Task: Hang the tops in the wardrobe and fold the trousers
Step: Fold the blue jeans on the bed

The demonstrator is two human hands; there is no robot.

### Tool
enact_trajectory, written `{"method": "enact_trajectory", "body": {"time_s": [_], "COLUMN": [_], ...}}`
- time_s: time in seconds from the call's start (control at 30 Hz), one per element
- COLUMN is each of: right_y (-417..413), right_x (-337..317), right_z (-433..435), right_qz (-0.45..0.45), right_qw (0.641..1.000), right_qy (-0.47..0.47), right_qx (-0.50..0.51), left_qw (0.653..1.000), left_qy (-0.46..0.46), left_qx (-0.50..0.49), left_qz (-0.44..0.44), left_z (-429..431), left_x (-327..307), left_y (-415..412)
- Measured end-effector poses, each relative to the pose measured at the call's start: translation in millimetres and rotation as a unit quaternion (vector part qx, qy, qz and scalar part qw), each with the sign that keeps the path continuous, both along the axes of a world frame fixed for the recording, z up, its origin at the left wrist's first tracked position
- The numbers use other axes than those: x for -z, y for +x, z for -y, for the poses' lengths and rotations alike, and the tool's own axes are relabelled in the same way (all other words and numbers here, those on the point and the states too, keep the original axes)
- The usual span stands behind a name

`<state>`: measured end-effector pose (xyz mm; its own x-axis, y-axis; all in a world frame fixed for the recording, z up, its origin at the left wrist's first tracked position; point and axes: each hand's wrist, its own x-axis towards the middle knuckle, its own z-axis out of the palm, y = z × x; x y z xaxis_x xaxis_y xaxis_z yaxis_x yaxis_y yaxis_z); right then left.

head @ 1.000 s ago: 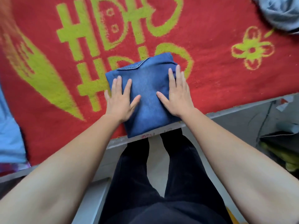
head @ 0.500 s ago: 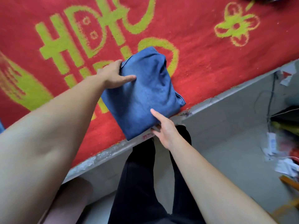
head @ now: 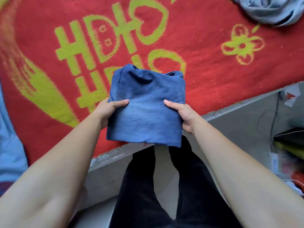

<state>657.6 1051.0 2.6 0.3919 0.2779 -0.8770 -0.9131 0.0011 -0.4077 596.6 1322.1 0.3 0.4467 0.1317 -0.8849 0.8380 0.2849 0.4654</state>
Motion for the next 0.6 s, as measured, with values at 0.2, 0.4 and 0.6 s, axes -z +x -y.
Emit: {"method": "enact_trajectory", "body": {"time_s": [0.2,0.4,0.6], "right_y": [34.4,72.7,81.4], "right_x": [-60.9,-177.6,-276.0], "right_z": [-13.6,-48.8,-94.4], "right_qz": [0.077,0.106,0.088], "right_qw": [0.995,0.974,0.936], "right_qy": [0.017,0.15,0.297], "right_qx": [-0.068,-0.13,-0.17], "left_qw": [0.993,0.971,0.925], "left_qy": [-0.049,-0.054,-0.043], "left_qx": [-0.069,-0.129,-0.229], "left_qz": [0.081,0.196,0.301], "left_z": [-9.3,-21.9,-14.2], "left_x": [-82.8,-229.4,-356.6], "left_y": [-10.4,-6.0,-37.0]}}
